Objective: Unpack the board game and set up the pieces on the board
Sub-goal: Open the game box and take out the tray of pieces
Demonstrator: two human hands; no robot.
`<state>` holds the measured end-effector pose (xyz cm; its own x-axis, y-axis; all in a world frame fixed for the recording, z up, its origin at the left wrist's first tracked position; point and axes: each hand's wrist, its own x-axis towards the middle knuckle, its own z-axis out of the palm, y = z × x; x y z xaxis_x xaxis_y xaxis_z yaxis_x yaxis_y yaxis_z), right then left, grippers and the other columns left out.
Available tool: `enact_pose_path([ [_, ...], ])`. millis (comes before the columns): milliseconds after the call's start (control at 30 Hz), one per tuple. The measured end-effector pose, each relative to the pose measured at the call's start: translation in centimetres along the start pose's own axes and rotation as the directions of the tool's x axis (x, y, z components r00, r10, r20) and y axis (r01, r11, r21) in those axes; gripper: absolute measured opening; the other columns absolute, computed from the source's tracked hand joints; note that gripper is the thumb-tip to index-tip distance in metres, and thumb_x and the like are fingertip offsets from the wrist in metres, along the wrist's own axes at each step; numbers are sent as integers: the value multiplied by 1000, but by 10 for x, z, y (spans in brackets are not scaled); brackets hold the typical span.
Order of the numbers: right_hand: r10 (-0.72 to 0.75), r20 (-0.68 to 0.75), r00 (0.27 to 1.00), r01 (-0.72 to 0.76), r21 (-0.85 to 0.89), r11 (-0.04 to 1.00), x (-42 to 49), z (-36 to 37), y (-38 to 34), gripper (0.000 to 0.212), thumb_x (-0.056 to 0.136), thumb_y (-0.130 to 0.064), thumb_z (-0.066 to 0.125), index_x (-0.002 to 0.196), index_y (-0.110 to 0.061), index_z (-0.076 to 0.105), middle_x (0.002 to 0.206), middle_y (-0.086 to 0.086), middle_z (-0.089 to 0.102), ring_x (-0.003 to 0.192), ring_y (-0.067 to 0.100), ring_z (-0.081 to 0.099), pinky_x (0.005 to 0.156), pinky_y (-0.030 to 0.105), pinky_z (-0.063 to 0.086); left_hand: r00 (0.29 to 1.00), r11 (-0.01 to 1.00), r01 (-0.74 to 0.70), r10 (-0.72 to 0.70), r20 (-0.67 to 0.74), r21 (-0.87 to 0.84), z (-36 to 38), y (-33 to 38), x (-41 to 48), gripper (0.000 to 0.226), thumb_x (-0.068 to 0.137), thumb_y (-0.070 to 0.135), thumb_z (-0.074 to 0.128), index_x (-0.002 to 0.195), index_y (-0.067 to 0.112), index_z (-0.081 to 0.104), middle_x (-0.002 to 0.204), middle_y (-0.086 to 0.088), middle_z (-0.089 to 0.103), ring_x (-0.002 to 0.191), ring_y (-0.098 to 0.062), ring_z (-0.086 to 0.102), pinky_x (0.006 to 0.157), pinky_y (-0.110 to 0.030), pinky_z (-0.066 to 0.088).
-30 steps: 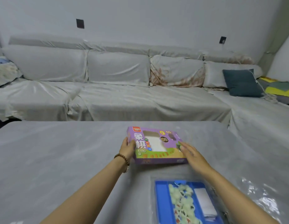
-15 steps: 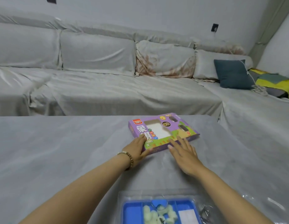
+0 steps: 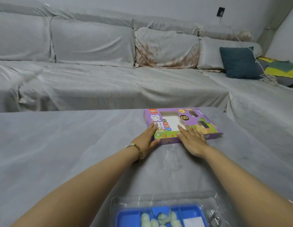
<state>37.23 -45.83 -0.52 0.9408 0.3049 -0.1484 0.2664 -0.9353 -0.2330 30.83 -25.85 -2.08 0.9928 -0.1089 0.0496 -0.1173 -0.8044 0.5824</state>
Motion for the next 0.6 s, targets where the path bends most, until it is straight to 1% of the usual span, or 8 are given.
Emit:
enact_pose_path([
  [100, -43, -59, 997, 48, 104, 993, -23, -1, -2, 53, 101, -45, 19, 150, -34, 3, 159, -8, -9, 146, 15, -11, 117, 39, -6, 999, 995, 46, -49, -20, -93, -4, 5, -25, 67, 98, 38, 39, 150, 18, 3, 158, -1, 6, 143, -19, 20, 113, -25, 17],
  [200, -147, -152, 977, 182, 250, 951, -67, -7, -8, 52, 100, -43, 24, 150, -34, 11, 158, -13, -5, 146, 7, -7, 117, 34, -3, 993, 981, 100, -89, 71, -166, -12, 16, -67, 61, 99, 40, 32, 150, 19, 8, 157, 2, 10, 143, -14, 16, 112, -20, 11],
  [267, -204, -124, 971, 233, 305, 924, -107, -10, -12, 51, 98, -48, 22, 148, -37, 17, 157, -16, -2, 145, 4, -6, 118, 30, -1, 991, 982, 106, -91, 102, -157, -19, 24, -102, 62, 98, 44, 33, 150, 21, 10, 157, 4, 11, 143, -11, 14, 112, -20, 9],
  [333, -248, -64, 967, 256, 311, 915, -151, -9, -14, 56, 91, -59, 16, 145, -43, 18, 154, -21, 2, 143, 1, -6, 118, 27, -2, 992, 991, 84, -73, 105, -104, -22, 32, -138, 64, 95, 50, 34, 150, 24, 12, 157, 6, 13, 143, -10, 14, 114, -23, 8],
  [400, -266, -22, 964, 260, 303, 917, -193, -3, -14, 57, 87, -67, 10, 140, -49, 16, 152, -24, 3, 142, -2, -6, 117, 25, -2, 988, 997, 75, -75, 135, 2, -19, 42, -174, 73, 88, 67, 30, 149, 32, 11, 157, 10, 11, 144, -11, 10, 118, -31, 7],
  [467, -227, 16, 974, 215, 273, 938, -227, 6, -11, 57, 87, -63, 10, 141, -48, 16, 153, -23, 3, 143, -1, -5, 117, 25, -2, 979, 987, 36, -66, 192, 155, -10, 53, -208, 94, 68, 89, 12, 147, 39, 4, 157, 14, 3, 145, -13, -1, 118, -42, -1],
  [500, -201, 27, 979, 188, 244, 951, -241, 12, -10, 61, 85, -66, 7, 142, -47, 15, 153, -22, 2, 143, 1, -6, 117, 25, -3, 977, 974, 4, -53, 206, 228, -5, 57, -222, 102, 59, 92, 2, 147, 40, 0, 157, 14, -3, 145, -14, -6, 117, -46, -6],
  [600, -162, 20, 987, 157, 158, 975, -272, 27, -12, 96, 55, -89, -21, 139, -53, 8, 151, -26, -2, 144, 1, -8, 115, 25, -9, 983, 929, -5, -63, 170, 371, 7, 59, -249, 108, 50, 87, -14, 147, 39, -8, 156, 14, -14, 144, -17, -16, 113, -52, -13],
])
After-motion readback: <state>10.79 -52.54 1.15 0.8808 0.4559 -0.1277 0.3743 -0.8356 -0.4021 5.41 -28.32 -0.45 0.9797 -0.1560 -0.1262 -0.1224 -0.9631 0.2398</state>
